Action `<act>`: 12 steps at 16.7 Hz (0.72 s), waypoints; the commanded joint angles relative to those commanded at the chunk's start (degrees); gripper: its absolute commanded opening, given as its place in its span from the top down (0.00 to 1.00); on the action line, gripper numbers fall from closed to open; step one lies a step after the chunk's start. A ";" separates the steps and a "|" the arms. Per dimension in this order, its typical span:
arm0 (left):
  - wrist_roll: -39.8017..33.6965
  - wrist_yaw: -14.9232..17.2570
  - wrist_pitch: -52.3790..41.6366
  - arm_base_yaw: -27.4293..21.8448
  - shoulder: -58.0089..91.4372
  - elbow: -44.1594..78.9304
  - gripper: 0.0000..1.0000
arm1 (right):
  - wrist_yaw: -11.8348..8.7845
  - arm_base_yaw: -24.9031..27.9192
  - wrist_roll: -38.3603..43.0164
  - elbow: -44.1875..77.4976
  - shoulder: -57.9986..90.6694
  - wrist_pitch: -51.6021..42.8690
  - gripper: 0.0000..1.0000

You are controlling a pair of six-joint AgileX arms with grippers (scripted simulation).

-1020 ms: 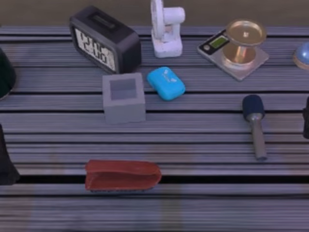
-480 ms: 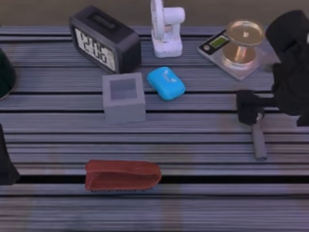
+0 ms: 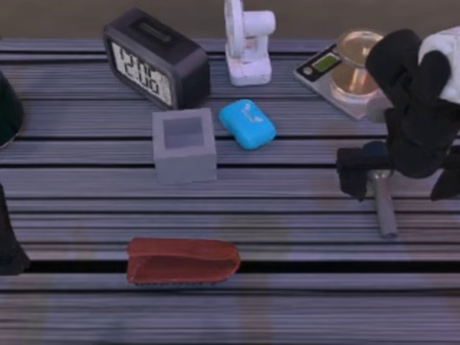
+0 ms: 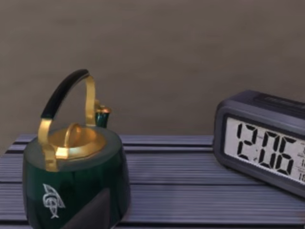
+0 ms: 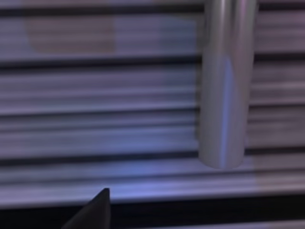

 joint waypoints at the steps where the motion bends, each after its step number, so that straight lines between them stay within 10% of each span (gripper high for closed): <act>1: 0.00 0.00 0.00 0.00 0.00 0.00 0.00 | -0.08 -0.29 -0.06 -0.18 -0.15 0.12 0.00; 12: 0.00 0.00 0.00 0.00 0.00 0.00 0.00 | 0.00 -1.36 -1.19 -7.90 11.67 19.77 0.00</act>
